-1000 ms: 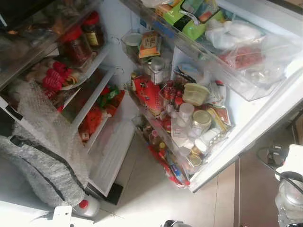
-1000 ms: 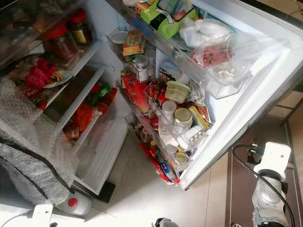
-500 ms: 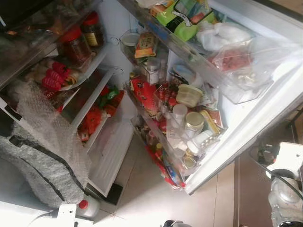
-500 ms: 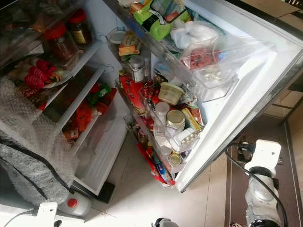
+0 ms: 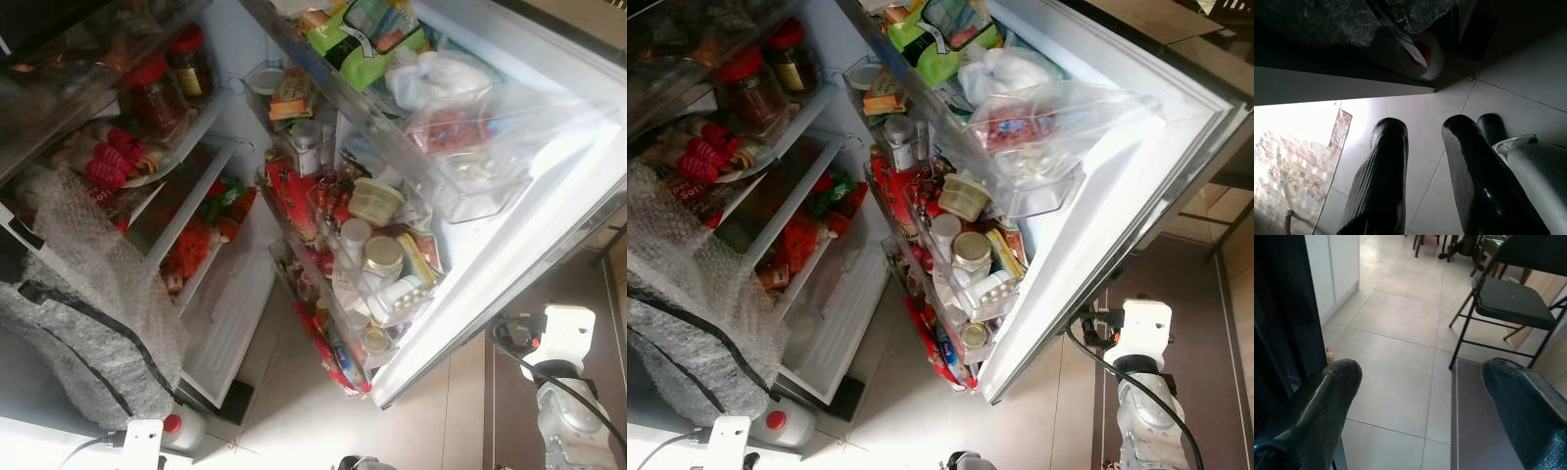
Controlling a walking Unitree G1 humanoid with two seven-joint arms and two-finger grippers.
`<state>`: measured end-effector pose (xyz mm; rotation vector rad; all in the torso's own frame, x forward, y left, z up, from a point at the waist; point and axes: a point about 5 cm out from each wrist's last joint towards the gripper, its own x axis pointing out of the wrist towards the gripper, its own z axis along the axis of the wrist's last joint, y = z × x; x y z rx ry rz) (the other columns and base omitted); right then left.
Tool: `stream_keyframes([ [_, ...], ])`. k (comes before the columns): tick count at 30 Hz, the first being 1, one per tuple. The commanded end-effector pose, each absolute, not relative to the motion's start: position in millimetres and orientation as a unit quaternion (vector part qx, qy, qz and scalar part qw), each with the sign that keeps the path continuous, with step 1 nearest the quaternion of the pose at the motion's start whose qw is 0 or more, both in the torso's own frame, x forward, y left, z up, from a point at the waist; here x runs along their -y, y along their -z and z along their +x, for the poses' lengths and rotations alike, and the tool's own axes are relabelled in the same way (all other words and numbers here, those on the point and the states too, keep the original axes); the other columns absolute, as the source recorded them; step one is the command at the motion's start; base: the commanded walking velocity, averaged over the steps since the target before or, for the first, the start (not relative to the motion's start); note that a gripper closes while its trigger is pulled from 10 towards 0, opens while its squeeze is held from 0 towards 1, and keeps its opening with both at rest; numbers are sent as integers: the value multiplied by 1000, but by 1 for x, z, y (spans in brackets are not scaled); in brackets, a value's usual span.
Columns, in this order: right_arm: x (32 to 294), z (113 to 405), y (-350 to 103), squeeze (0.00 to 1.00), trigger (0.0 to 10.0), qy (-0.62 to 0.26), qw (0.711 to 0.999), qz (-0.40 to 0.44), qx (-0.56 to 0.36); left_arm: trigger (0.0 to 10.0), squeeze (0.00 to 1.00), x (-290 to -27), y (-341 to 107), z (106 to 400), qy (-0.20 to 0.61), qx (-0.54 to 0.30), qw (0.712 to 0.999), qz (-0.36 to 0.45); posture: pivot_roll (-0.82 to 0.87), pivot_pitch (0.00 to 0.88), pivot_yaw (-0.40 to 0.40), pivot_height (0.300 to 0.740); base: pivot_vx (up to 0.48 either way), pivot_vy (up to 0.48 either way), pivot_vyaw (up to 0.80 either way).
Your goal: Restocking fridge
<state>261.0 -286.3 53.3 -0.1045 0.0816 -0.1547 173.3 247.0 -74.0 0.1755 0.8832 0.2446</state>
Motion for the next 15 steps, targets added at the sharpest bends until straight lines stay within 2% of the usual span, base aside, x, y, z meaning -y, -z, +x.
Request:
stream_keyframes([
  [1,284,258,-51,0,10000,73,995,-42,-45,10000,0,-247,78,165,-113,-436,888,95,-126,165,-6,740,0,0,0],
  [15,250,275,-71,0,10000,-5,1000,-15,9,10000,0,-246,77,167,-97,-433,889,109,-119,167,-5,740,0,0,0],
])
